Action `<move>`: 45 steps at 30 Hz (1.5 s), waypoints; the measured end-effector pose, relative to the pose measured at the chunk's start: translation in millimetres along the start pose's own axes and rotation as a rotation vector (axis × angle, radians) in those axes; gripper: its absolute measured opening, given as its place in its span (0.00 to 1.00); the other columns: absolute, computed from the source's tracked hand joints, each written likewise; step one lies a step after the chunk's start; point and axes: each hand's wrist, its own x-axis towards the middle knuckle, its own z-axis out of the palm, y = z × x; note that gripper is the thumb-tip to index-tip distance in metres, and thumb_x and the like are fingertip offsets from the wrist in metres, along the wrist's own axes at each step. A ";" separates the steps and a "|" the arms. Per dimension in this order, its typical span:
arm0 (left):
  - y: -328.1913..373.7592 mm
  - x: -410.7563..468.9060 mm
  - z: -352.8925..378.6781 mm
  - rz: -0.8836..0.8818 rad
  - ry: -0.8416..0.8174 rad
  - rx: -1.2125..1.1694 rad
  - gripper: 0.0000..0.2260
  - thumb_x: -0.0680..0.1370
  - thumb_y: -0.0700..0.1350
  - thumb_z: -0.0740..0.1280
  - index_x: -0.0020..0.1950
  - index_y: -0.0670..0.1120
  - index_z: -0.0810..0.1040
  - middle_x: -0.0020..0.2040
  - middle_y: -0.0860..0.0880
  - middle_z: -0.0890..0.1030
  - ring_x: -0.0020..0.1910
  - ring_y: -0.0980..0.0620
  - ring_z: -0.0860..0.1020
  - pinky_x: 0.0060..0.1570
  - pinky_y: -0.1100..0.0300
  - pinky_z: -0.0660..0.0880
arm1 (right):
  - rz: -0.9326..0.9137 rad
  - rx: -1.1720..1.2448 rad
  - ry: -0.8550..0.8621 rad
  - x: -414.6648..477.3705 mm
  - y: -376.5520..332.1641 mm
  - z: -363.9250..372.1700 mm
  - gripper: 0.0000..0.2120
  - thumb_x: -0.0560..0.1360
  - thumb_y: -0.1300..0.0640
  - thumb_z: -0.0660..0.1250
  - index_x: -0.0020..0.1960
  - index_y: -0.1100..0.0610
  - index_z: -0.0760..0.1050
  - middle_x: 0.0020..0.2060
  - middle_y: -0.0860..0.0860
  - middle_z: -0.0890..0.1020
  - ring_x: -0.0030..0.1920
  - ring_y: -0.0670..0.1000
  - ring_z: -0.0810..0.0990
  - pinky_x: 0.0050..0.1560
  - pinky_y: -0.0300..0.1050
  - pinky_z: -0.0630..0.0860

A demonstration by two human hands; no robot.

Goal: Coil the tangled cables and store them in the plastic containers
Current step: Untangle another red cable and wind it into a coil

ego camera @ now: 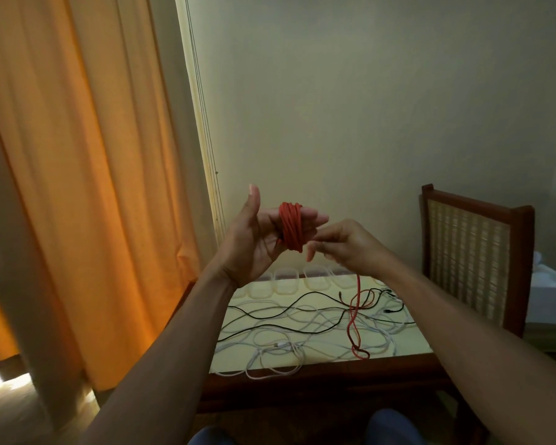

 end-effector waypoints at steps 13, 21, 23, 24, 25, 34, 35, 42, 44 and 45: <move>-13.4 13.1 -10.1 0.087 0.273 0.014 0.48 0.79 0.72 0.38 0.70 0.32 0.73 0.67 0.36 0.79 0.71 0.44 0.76 0.78 0.47 0.63 | -0.053 -0.465 -0.061 -17.5 -27.8 21.2 0.09 0.81 0.54 0.68 0.58 0.54 0.83 0.35 0.41 0.80 0.35 0.40 0.79 0.42 0.35 0.75; -26.8 2.7 -22.8 -0.092 0.214 0.574 0.47 0.76 0.75 0.36 0.58 0.44 0.84 0.47 0.49 0.83 0.51 0.48 0.81 0.73 0.30 0.60 | -0.287 -0.626 0.040 -5.7 -74.4 -7.7 0.05 0.76 0.55 0.72 0.49 0.52 0.86 0.36 0.45 0.84 0.34 0.44 0.78 0.39 0.44 0.75; -25.3 -1.2 -18.9 -0.151 0.156 0.525 0.49 0.78 0.72 0.32 0.64 0.41 0.82 0.54 0.46 0.85 0.60 0.48 0.81 0.76 0.35 0.61 | -0.299 -0.607 0.056 3.6 -76.4 -17.0 0.05 0.76 0.54 0.73 0.50 0.51 0.87 0.39 0.45 0.86 0.38 0.44 0.81 0.42 0.46 0.79; -22.5 -2.8 -15.3 -0.171 0.122 0.501 0.49 0.78 0.70 0.31 0.66 0.40 0.80 0.59 0.45 0.85 0.64 0.49 0.80 0.77 0.41 0.62 | -0.307 -0.589 0.071 8.9 -75.1 -21.0 0.05 0.76 0.54 0.74 0.50 0.52 0.87 0.41 0.45 0.86 0.39 0.42 0.81 0.43 0.44 0.79; -19.7 -3.1 -12.9 -0.183 0.095 0.481 0.50 0.78 0.69 0.29 0.68 0.39 0.79 0.62 0.45 0.84 0.67 0.49 0.78 0.76 0.45 0.64 | -0.317 -0.562 0.092 14.1 -73.4 -24.2 0.05 0.75 0.54 0.75 0.51 0.52 0.87 0.41 0.44 0.86 0.40 0.41 0.82 0.44 0.40 0.79; -7.5 -4.5 -6.5 -0.132 -0.006 0.375 0.50 0.80 0.67 0.30 0.67 0.31 0.76 0.64 0.36 0.82 0.69 0.43 0.77 0.75 0.47 0.66 | -0.229 -0.268 0.237 38.7 -41.7 -34.8 0.07 0.73 0.59 0.77 0.51 0.55 0.87 0.41 0.44 0.86 0.42 0.40 0.84 0.46 0.33 0.77; -8.0 -4.3 -7.3 -0.119 -0.003 0.363 0.50 0.80 0.66 0.30 0.67 0.31 0.76 0.64 0.36 0.81 0.69 0.43 0.77 0.75 0.47 0.66 | -0.213 -0.257 0.236 39.0 -37.9 -33.7 0.07 0.73 0.59 0.76 0.51 0.54 0.87 0.41 0.44 0.86 0.42 0.41 0.84 0.47 0.35 0.78; -4.9 -0.5 -7.5 0.004 0.020 0.177 0.49 0.81 0.67 0.32 0.66 0.29 0.75 0.65 0.31 0.79 0.70 0.37 0.75 0.72 0.49 0.70 | -0.144 -0.217 0.230 32.8 -16.8 -27.7 0.09 0.74 0.58 0.75 0.53 0.48 0.85 0.42 0.48 0.87 0.44 0.46 0.85 0.50 0.42 0.80; -3.8 0.3 -5.5 0.053 0.030 0.047 0.48 0.81 0.68 0.36 0.66 0.29 0.75 0.65 0.29 0.78 0.70 0.36 0.75 0.71 0.49 0.71 | -0.133 -0.153 0.226 27.5 -11.6 -24.1 0.10 0.75 0.59 0.74 0.49 0.43 0.84 0.40 0.49 0.87 0.43 0.45 0.85 0.50 0.42 0.80; -3.4 0.7 -4.6 0.079 0.038 -0.025 0.47 0.81 0.69 0.38 0.65 0.29 0.76 0.65 0.28 0.77 0.70 0.35 0.74 0.72 0.48 0.70 | -0.125 -0.129 0.223 24.8 -8.7 -21.0 0.10 0.75 0.58 0.74 0.48 0.42 0.83 0.38 0.48 0.87 0.42 0.44 0.84 0.49 0.41 0.78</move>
